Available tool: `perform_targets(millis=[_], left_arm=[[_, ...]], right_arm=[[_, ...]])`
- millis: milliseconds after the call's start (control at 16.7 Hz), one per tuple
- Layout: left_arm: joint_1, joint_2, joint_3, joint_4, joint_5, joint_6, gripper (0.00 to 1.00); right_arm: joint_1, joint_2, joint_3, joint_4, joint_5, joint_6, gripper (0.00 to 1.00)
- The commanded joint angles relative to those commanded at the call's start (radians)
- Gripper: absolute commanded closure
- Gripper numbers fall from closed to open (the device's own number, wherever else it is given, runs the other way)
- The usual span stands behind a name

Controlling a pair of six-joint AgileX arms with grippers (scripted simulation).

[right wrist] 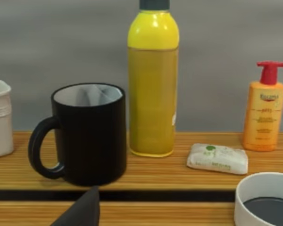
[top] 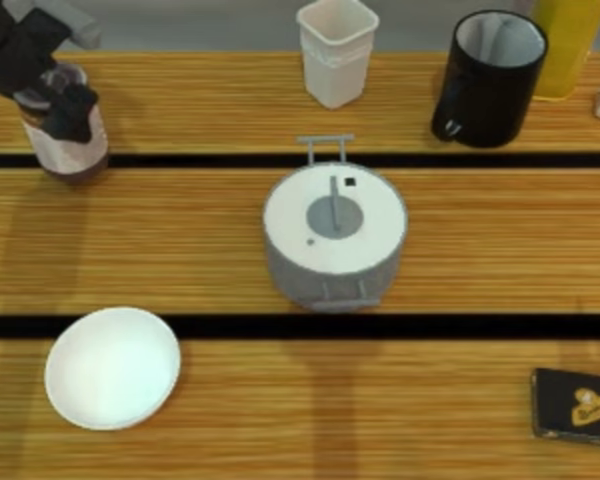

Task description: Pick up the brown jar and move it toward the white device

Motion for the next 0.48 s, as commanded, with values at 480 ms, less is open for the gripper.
perform_targets(millis=[480], left_arm=[[0.017,-0.331,-0.315,-0.002,-0.001,0.010,1.00]], right_arm=[[0.000,0.000,0.000,0.000,0.000,0.000,0.00]])
